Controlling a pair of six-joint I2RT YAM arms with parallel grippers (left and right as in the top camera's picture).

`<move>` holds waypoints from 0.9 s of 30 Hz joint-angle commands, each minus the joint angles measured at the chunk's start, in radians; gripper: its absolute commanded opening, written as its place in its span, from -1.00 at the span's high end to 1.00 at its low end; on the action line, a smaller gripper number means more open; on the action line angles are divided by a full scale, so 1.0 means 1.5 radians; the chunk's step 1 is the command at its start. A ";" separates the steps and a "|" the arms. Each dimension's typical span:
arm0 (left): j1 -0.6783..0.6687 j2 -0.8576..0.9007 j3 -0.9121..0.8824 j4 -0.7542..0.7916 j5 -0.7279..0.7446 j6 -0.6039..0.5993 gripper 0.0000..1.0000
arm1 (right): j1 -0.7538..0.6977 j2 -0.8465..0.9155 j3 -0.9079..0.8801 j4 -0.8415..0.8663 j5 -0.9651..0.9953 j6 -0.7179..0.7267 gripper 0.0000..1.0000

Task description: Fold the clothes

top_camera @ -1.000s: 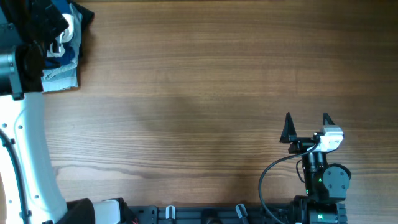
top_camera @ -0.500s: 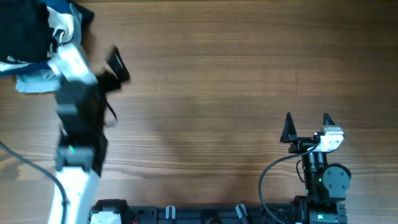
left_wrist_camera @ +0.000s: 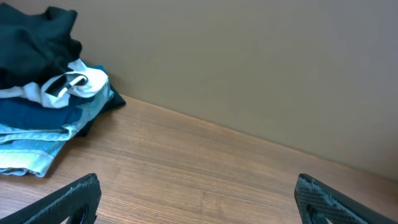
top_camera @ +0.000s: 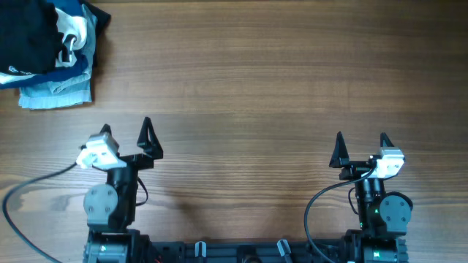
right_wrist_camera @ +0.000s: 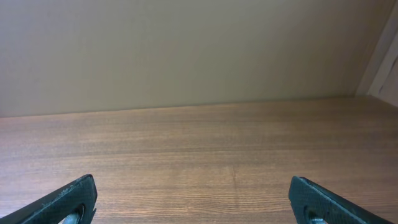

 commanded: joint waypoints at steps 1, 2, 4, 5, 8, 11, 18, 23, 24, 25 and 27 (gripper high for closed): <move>0.015 -0.081 -0.056 0.002 -0.001 -0.001 -1.00 | 0.003 -0.003 -0.002 0.002 0.009 0.008 -0.99; 0.018 -0.102 -0.069 0.002 -0.001 -0.001 -1.00 | 0.003 -0.003 -0.002 0.002 0.009 0.008 -0.99; 0.021 -0.132 -0.085 0.001 -0.002 -0.001 -1.00 | 0.003 -0.003 -0.002 0.001 0.009 0.008 -1.00; 0.021 -0.144 -0.092 0.002 -0.002 -0.001 -1.00 | 0.003 -0.003 -0.002 0.002 0.009 0.008 -1.00; 0.021 -0.178 -0.112 0.001 -0.002 -0.001 -1.00 | 0.003 -0.003 -0.002 0.002 0.009 0.008 -0.99; 0.021 -0.213 -0.123 -0.036 -0.002 0.000 -0.99 | 0.003 -0.003 -0.002 0.002 0.009 0.008 -0.99; 0.026 -0.213 -0.123 -0.119 0.005 0.002 -0.99 | 0.003 -0.003 -0.002 0.002 0.009 0.008 -1.00; 0.053 -0.213 -0.123 -0.119 0.028 0.002 -0.99 | 0.003 -0.003 -0.002 0.002 0.009 0.008 -0.99; 0.058 -0.213 -0.123 -0.119 0.028 0.002 -0.99 | 0.003 -0.003 -0.002 0.002 0.009 0.008 -1.00; 0.060 -0.213 -0.123 -0.119 0.028 0.002 -0.99 | 0.003 -0.003 -0.002 0.002 0.009 0.008 -0.99; 0.060 -0.213 -0.123 -0.119 0.028 0.002 -1.00 | 0.003 -0.003 -0.002 0.002 0.009 0.008 -0.99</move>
